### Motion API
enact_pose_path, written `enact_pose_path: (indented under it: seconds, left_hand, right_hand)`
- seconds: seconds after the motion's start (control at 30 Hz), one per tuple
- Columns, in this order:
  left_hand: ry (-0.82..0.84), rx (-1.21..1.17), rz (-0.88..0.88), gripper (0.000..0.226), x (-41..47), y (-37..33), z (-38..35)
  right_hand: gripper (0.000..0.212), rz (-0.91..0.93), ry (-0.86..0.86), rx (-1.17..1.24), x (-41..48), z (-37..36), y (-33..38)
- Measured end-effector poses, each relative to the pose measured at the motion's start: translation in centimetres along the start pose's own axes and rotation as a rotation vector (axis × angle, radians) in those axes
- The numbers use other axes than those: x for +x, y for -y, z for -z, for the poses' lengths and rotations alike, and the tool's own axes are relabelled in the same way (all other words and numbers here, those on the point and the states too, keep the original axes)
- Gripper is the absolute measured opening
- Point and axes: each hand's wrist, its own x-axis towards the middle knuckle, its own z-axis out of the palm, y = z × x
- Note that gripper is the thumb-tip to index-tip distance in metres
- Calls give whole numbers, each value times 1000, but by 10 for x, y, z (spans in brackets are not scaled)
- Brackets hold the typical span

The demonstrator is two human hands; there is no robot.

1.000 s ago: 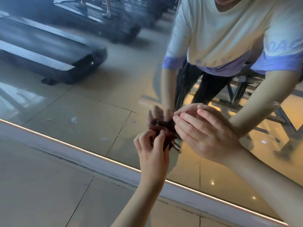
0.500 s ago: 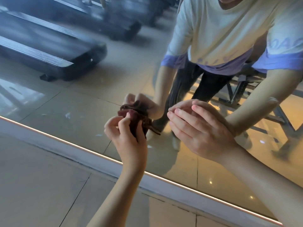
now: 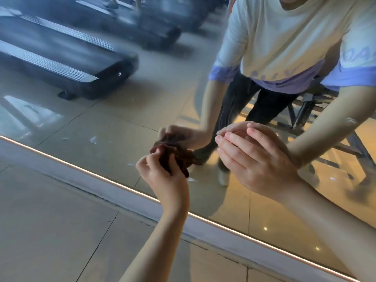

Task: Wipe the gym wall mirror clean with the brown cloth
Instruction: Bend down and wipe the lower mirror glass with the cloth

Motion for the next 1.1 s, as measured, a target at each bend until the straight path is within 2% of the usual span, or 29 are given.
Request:
enact_pose_path:
  seconds: [0.07,0.1,0.23,0.27,0.33,0.43,0.47,0.57,0.63,0.73,0.83,0.97,1.07,1.1]
  left_hand:
    - [-37,-4,128,13,-1,4,-1]
    - [-26,21,91,12,-4,7,0]
    - [235,203,-321,38,-41,24,3]
    - [273,225,-357,40,-50,30,3]
    - [205,216,-240,33,-50,41,2]
    - [55,168,234,15,-34,53,3]
    - [39,165,282,17,-33,52,3]
    - [130,82,68,24,-56,33,1]
    - [237,37,18,18,-78,22,-4]
    - [218,23,91,20,-83,22,-15]
    - [100,3,197,31,-76,26,-18]
    - [-39,-23,386,8,-68,29,-23]
    - [-84,-112,496,5,-67,22,-27]
    - [-64,-115,482,6,-72,18,-28]
  right_hand:
    - [34,-15,-11,1,0,-1,1]
    - [34,-18,-15,2,0,-1,2]
    - [28,-36,-34,24,0,-2,4]
    - [27,-36,-33,23,-1,-2,4]
    - [27,-34,-41,14,0,-2,4]
    - [28,-40,-64,21,1,-3,5]
    - [27,-38,-69,27,1,-4,6]
    - [23,-46,-87,29,-1,-6,8]
    - [24,-49,-92,23,-1,-6,9]
    - [24,-39,-89,33,-1,-4,9]
    - [21,-24,-96,52,-1,-5,9]
    - [19,-36,-106,67,-2,-6,9]
    - [18,-36,-108,85,-1,-6,9]
    - [17,-36,-108,93,-1,-6,10]
